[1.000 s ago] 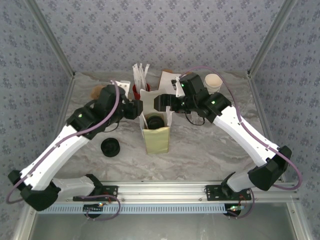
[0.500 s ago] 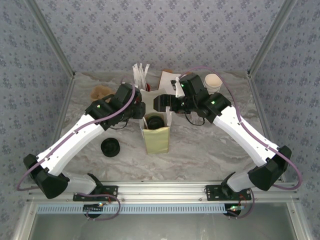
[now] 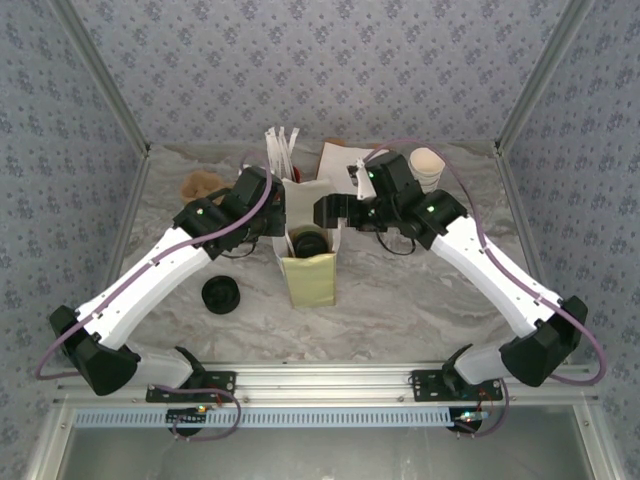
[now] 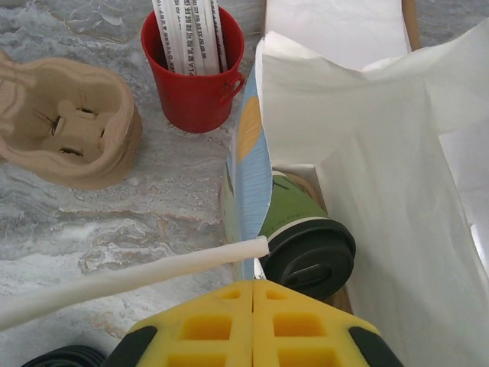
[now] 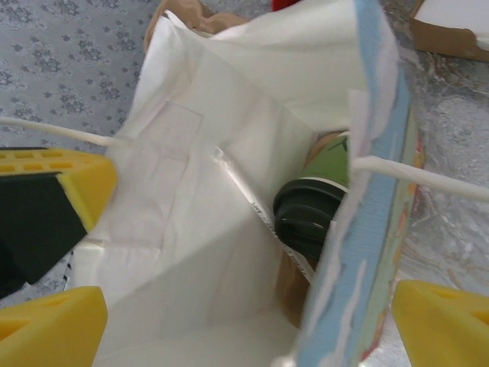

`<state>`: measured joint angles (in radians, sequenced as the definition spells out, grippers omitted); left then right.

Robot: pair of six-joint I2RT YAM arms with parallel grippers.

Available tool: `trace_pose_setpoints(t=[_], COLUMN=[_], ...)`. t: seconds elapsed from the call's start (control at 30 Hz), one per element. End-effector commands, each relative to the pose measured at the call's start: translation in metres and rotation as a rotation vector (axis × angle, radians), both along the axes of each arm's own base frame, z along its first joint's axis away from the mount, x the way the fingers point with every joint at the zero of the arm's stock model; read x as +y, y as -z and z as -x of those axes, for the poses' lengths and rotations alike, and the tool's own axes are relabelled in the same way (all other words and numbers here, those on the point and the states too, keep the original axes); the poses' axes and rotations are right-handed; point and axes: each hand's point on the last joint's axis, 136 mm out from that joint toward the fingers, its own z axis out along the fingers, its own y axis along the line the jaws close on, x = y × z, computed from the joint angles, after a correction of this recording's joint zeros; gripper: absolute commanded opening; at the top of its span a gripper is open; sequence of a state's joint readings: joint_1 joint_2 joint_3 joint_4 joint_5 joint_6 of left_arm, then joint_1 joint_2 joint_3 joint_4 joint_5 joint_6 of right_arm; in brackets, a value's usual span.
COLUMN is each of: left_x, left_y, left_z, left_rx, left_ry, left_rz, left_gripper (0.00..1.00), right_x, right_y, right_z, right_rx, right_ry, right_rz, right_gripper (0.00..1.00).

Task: Pack the takeout coffee

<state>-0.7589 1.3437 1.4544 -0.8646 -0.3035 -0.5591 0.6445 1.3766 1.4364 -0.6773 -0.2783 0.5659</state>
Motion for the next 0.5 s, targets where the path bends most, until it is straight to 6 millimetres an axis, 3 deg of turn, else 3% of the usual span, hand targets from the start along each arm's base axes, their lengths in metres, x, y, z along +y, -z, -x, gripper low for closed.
trace_pose_setpoints(t=[0.0,0.3,0.47], left_x=[0.007,0.015,0.018], left_y=[-0.006,-0.010,-0.011], left_z=[0.000,0.002,0.003], left_rx=[-0.016,-0.019,-0.019], left_ry=[-0.017,-0.029,-0.036], left_rz=[-0.007,-0.018,-0.022], left_gripper=[0.07,0.05,0.05], right_x=[-0.013,-0.038,-0.064], right_y=[-0.007,-0.010,-0.018], right_z=[0.009,0.021,0.022], right_rx=[-0.037,-0.073,-0.077], right_ry=[-0.028,-0.093,-0.069], right_rz=[-0.012,-0.024,-0.045], right_gripper=[0.99,1.00,0.99])
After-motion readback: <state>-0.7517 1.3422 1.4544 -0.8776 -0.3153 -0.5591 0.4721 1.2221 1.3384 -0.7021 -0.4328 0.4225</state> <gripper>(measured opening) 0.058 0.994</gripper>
